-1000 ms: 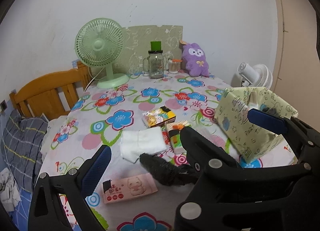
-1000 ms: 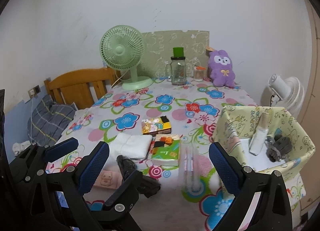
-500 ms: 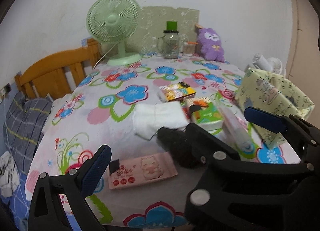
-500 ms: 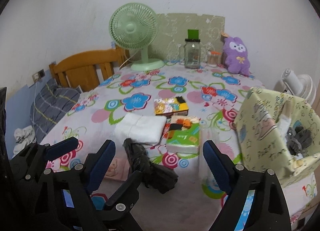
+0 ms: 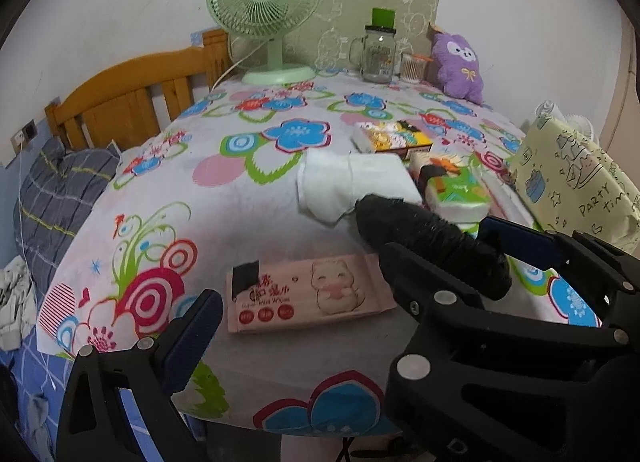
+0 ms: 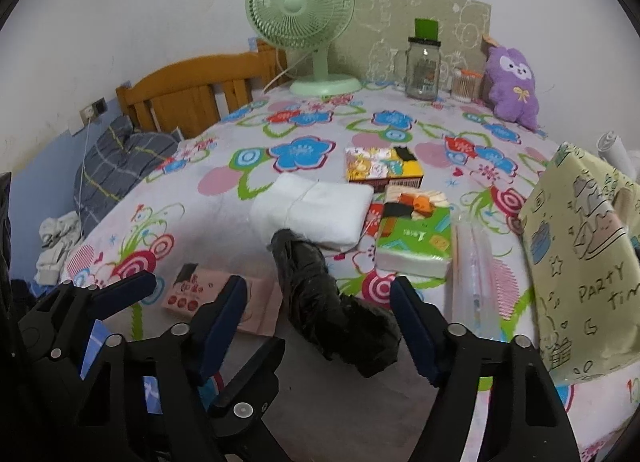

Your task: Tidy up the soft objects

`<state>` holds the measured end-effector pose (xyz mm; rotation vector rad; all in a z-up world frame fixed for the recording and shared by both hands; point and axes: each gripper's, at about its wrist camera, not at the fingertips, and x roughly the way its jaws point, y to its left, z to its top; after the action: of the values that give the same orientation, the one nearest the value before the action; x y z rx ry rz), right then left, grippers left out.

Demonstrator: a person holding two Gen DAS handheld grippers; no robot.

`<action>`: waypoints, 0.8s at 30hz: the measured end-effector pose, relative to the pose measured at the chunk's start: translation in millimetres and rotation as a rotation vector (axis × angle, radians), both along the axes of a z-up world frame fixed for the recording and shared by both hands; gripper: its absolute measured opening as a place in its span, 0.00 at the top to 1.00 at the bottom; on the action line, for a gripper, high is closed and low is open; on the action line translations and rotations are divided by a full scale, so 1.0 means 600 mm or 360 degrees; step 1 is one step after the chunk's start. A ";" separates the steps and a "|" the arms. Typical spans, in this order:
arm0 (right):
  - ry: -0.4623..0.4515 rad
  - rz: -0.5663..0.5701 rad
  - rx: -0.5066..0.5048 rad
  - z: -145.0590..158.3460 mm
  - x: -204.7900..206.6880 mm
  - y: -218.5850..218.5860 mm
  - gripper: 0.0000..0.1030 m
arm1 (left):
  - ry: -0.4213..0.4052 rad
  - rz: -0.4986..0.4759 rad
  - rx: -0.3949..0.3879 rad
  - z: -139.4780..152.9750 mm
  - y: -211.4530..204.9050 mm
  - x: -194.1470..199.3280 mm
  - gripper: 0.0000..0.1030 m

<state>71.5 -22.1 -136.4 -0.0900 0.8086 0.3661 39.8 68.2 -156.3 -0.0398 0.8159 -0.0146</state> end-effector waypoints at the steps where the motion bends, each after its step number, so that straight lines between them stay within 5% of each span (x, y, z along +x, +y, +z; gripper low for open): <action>1: 0.0010 0.0000 -0.0002 -0.003 0.001 0.001 0.29 | 0.0006 0.0002 0.0000 -0.002 0.000 0.000 0.02; 13: -0.0019 -0.0020 -0.0081 -0.013 0.006 0.005 0.60 | 0.0050 0.0016 -0.0009 -0.019 0.002 0.011 0.02; 24: -0.0089 -0.0077 -0.0060 0.006 0.004 -0.010 0.67 | 0.0010 -0.0016 0.0037 -0.008 -0.008 0.028 0.02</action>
<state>73.6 -28.3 -133.0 -0.1152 0.7614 0.3013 56.4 63.3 -161.2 -0.0139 0.8222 -0.0147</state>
